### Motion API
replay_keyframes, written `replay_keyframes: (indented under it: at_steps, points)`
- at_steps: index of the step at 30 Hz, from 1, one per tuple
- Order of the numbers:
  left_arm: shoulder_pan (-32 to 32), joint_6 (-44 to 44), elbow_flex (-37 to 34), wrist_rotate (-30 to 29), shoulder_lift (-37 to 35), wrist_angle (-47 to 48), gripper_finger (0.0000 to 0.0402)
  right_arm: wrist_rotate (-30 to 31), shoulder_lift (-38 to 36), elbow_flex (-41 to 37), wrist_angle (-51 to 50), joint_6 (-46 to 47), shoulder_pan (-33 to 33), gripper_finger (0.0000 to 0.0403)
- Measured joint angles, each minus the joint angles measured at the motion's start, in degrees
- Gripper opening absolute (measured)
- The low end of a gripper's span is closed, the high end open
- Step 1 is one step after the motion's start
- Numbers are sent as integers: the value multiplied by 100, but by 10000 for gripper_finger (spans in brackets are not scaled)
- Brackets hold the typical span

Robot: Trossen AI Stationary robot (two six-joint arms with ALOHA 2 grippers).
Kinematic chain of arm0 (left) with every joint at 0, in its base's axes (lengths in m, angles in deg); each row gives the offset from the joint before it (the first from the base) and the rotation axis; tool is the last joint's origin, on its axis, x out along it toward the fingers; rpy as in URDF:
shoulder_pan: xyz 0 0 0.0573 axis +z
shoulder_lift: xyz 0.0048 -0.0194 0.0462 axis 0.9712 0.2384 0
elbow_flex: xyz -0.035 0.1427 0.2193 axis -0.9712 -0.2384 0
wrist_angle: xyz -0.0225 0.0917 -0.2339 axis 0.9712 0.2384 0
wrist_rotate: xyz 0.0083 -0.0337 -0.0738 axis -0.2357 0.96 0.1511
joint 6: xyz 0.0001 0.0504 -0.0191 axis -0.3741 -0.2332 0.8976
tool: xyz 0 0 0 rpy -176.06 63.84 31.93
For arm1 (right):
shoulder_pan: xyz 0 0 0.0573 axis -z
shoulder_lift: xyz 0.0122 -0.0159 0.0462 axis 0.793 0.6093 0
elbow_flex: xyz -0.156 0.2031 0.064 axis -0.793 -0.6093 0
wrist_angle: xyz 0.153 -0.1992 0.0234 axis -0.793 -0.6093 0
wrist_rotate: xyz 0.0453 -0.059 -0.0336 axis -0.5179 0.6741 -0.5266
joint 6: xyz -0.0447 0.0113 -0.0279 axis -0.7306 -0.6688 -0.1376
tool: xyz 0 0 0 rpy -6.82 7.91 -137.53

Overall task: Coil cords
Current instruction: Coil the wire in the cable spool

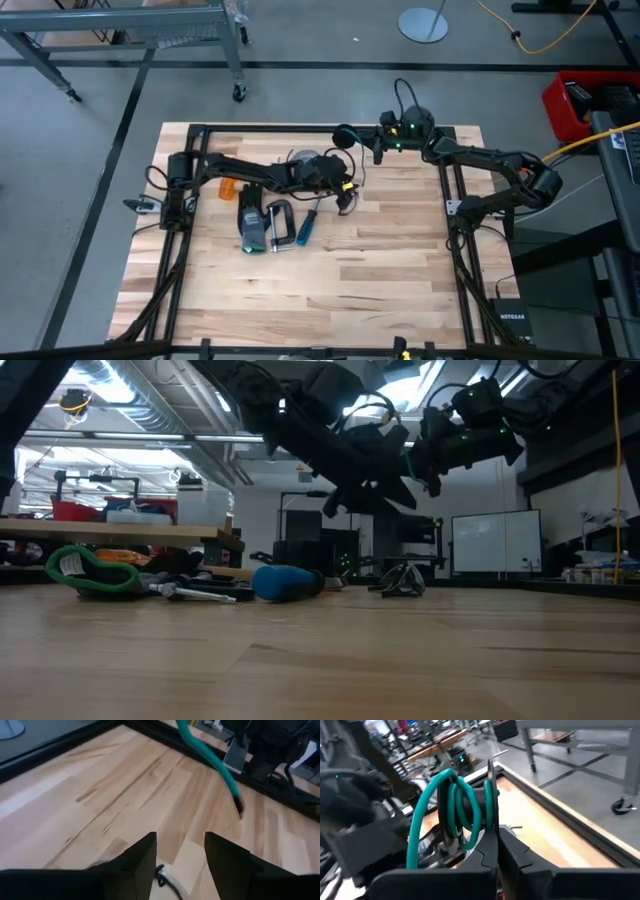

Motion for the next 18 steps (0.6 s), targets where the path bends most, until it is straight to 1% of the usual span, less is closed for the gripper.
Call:
replay_keyframes:
  at_steps: [2,6,9,15,18]
  points:
    - [-18,12,0,-2,46,-193,152,-229,0,0,-103,-104,109,1]
    - [-54,64,2,-2,47,-414,148,-427,0,0,-239,-279,276,1]
    - [-58,72,-2,0,57,-477,149,-469,0,0,-237,-407,339,1]
    - [-56,93,0,-2,170,-1138,150,-433,0,0,-101,-635,317,1]
    - [-53,87,-2,-8,208,-1268,150,-440,0,0,-74,-712,317,1]
